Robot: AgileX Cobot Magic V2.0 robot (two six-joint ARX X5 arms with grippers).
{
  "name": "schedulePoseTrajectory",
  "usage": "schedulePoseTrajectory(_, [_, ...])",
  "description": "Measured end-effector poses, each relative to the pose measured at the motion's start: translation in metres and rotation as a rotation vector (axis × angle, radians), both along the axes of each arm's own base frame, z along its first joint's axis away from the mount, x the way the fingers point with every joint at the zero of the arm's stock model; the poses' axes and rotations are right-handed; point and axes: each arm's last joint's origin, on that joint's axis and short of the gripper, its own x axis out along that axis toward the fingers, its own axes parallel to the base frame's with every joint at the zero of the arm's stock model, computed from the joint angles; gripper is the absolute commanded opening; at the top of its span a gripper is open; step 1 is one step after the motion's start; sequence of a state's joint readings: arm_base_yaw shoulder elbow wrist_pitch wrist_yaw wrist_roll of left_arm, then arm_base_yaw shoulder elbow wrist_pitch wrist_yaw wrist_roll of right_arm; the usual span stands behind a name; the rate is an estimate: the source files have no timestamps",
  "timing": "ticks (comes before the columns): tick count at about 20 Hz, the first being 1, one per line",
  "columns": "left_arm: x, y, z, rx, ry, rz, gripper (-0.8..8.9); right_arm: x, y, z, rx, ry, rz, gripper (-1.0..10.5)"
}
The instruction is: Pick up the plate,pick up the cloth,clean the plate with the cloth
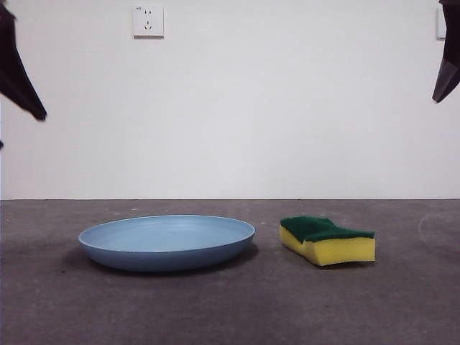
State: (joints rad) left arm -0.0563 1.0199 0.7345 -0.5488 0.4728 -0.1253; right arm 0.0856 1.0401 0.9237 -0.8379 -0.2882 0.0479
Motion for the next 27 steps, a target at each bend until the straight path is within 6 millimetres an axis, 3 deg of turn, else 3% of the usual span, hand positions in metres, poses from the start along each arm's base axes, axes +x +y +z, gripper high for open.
schedulePoseTrajectory(6, [0.054, -0.007, -0.031, 0.028, 0.115, 0.007, 3.44, 0.0, 0.0, 0.0, 0.012, 0.008, -0.018, 4.1])
schedulePoseTrajectory(12, [0.092, -0.028, -0.061, 0.103, 0.189, -0.012, 3.42, 0.0, 0.0, 0.0, 0.014, 0.009, -0.021, 4.1])
schedulePoseTrajectory(16, [0.108, -0.043, -0.073, 0.137, 0.203, -0.022, 3.41, 0.0, 0.0, 0.0, 0.017, 0.011, -0.026, 4.1])
schedulePoseTrajectory(22, [0.117, -0.051, -0.088, 0.165, 0.218, -0.027, 3.39, 0.0, 0.0, 0.0, 0.018, 0.011, -0.027, 4.1])
schedulePoseTrajectory(23, [0.118, -0.051, -0.089, 0.164, 0.216, -0.027, 3.03, 0.0, 0.0, 0.0, 0.019, 0.012, -0.027, 4.1])
schedulePoseTrajectory(26, [0.119, -0.052, -0.091, 0.172, 0.214, -0.024, -0.19, 0.0, 0.0, 0.0, 0.018, 0.011, -0.027, 4.1])
schedulePoseTrajectory(27, [0.119, -0.052, -0.092, 0.173, 0.217, -0.026, -0.08, 0.0, 0.0, 0.0, 0.018, 0.01, -0.027, 4.1])
